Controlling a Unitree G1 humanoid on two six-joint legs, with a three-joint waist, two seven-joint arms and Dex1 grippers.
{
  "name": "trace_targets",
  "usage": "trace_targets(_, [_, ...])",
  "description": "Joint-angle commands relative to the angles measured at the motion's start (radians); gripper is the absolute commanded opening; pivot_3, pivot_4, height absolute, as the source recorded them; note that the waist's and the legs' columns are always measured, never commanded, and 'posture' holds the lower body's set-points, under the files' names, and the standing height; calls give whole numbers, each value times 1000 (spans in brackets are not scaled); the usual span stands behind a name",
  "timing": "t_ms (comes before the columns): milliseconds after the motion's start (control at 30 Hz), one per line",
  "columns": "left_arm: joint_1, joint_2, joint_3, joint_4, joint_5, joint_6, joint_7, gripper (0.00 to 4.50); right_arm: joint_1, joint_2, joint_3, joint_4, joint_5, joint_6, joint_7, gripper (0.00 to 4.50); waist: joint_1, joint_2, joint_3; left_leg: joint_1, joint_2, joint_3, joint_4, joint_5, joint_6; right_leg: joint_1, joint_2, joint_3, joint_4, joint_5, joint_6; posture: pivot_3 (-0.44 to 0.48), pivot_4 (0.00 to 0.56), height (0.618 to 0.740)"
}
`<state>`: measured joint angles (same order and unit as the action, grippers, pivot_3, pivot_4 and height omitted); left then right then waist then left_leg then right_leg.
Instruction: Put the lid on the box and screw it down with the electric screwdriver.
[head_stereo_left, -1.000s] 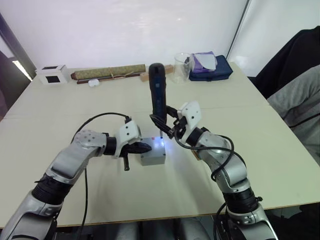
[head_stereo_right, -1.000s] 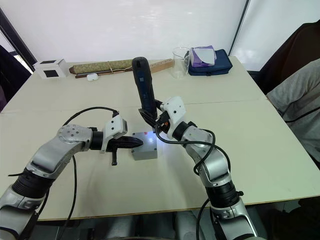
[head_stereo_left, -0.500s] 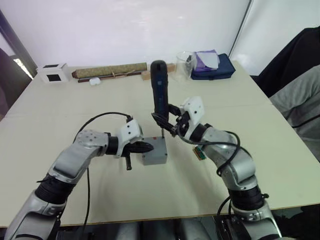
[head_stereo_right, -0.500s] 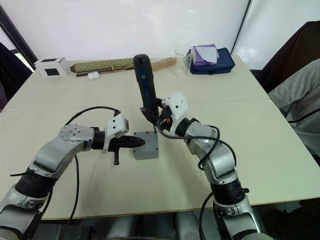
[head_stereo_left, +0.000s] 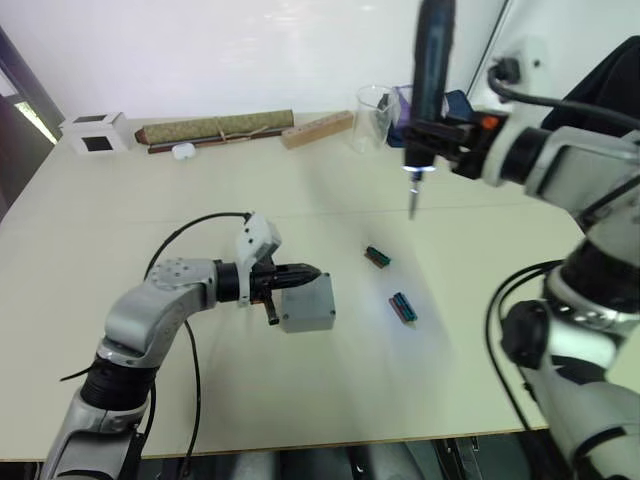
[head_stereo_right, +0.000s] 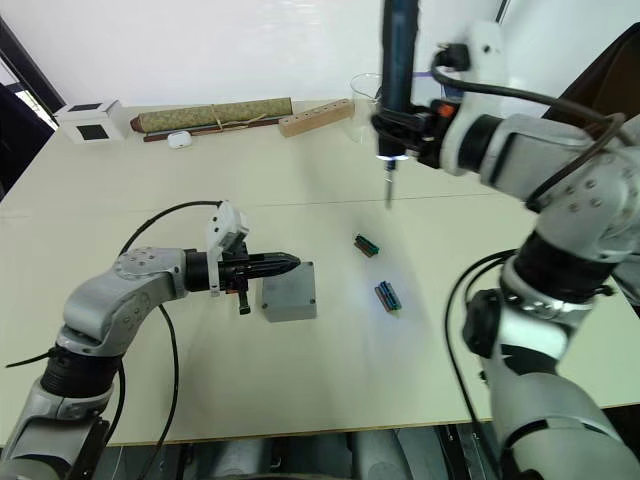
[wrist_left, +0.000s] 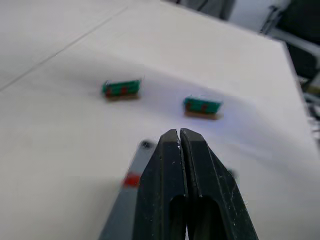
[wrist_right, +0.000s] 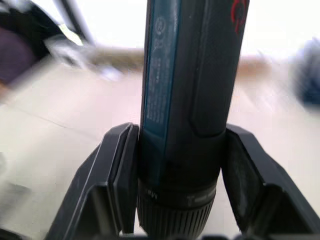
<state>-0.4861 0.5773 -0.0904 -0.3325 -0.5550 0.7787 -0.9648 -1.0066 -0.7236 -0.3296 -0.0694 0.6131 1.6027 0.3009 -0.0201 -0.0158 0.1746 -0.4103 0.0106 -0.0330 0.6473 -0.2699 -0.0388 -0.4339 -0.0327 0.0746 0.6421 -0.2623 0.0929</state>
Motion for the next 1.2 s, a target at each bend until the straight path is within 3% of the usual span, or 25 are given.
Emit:
trace_targets(33, [-43,16,-74,-25,10,-52,-83,0,102,-202,139,231,-21,12,121,2174,8,1,1,0,-1,0,-1,0,0,3,0,0,-6,-1,-1,0,150,740])
trace_targets(133, [-62,1,-123,-9,34,-86,-100,0,165,-285,269,300,-26,-73,256,2174,-3,7,6,0,-1,5,0,-2,3,5,1,4,-12,2,4,0,150,740])
trace_targets(233, [-46,-5,-131,-21,36,-95,-89,0,174,-294,353,375,-75,-159,319,2174,-39,11,14,1,-1,9,1,-4,6,3,1,8,-12,5,9,0,150,740])
trace_targets(433, [-28,-1,-127,-16,42,-109,-81,0,169,-296,453,433,-156,-263,395,2174,-46,11,15,2,3,6,1,-3,6,3,7,7,-9,5,9,0,150,740])
trace_targets(500, [-26,6,-114,-14,44,-112,-75,0,176,-296,462,432,-174,-279,410,3052,-44,11,16,1,3,6,3,-3,6,3,6,7,-9,5,9,0,150,740])
trace_targets(567, [-25,12,-104,-8,46,-115,-73,0,180,-294,470,431,-190,-292,421,3354,-41,10,16,1,2,6,5,-3,6,4,5,7,-9,6,9,0,150,740])
trace_targets(600, [-26,16,-96,-5,46,-114,-69,0,181,-294,469,431,-198,-299,424,3859,-39,10,16,1,2,6,5,-3,6,4,5,8,-9,6,10,0,150,740])
trace_targets(667, [-27,25,-69,14,55,-137,-58,0,185,-291,454,427,-215,-330,425,4410,-35,10,16,1,2,6,6,-3,6,4,5,8,-9,6,10,0,150,740])
trace_targets(833, [-63,14,-28,119,86,-175,-15,0,176,-280,401,365,-247,-445,409,4467,-24,10,16,2,2,6,6,-3,6,4,6,7,-8,6,10,0,150,740])
trace_targets(933, [-80,23,38,177,84,-175,20,0,150,-286,387,276,-270,-523,410,4467,-23,10,16,1,2,6,6,-3,6,4,6,7,-8,6,10,0,150,740])
trace_targets(1067, [-98,-20,160,266,53,-184,118,0,207,-231,344,26,-226,-685,455,4467,-25,10,16,1,2,6,6,-3,6,4,5,7,-7,6,10,0,150,740])
trace_targets(1200, [6,39,93,234,137,-201,98,0,423,-154,364,-311,-108,-714,528,4467,-21,7,14,2,3,2,4,-3,6,5,6,4,-7,6,10,0,150,740])
